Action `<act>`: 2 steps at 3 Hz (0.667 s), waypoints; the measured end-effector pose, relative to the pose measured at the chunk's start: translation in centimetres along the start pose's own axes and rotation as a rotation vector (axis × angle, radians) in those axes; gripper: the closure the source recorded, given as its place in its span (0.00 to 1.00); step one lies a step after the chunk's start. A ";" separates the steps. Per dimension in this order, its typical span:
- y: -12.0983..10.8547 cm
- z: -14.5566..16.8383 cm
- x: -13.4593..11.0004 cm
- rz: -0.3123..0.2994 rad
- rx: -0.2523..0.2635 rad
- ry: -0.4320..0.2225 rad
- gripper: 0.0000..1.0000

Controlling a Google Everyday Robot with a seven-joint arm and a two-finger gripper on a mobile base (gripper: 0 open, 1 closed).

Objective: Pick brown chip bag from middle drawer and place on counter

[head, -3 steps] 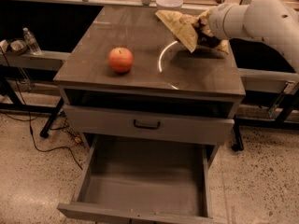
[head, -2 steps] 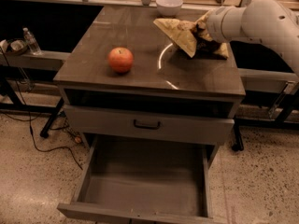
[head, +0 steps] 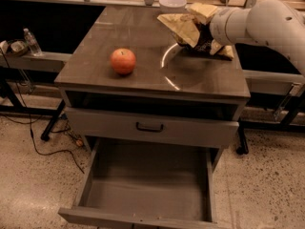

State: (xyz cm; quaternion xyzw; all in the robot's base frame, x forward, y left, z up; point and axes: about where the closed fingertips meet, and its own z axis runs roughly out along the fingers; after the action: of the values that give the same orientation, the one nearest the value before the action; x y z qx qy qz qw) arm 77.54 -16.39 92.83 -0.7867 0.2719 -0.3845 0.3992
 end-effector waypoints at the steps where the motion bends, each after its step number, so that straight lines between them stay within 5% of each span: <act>1: -1.3 -0.6 -0.5 0.002 0.028 0.006 0.00; 2: -3.3 -2.1 -0.5 0.016 0.075 0.031 0.00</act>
Offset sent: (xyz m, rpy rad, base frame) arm -0.0316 0.0125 0.0680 0.1039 -0.1319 -0.0232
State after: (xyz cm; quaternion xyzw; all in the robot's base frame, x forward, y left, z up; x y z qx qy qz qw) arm 75.97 -15.16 96.15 -0.7627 0.2698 -0.4033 0.4275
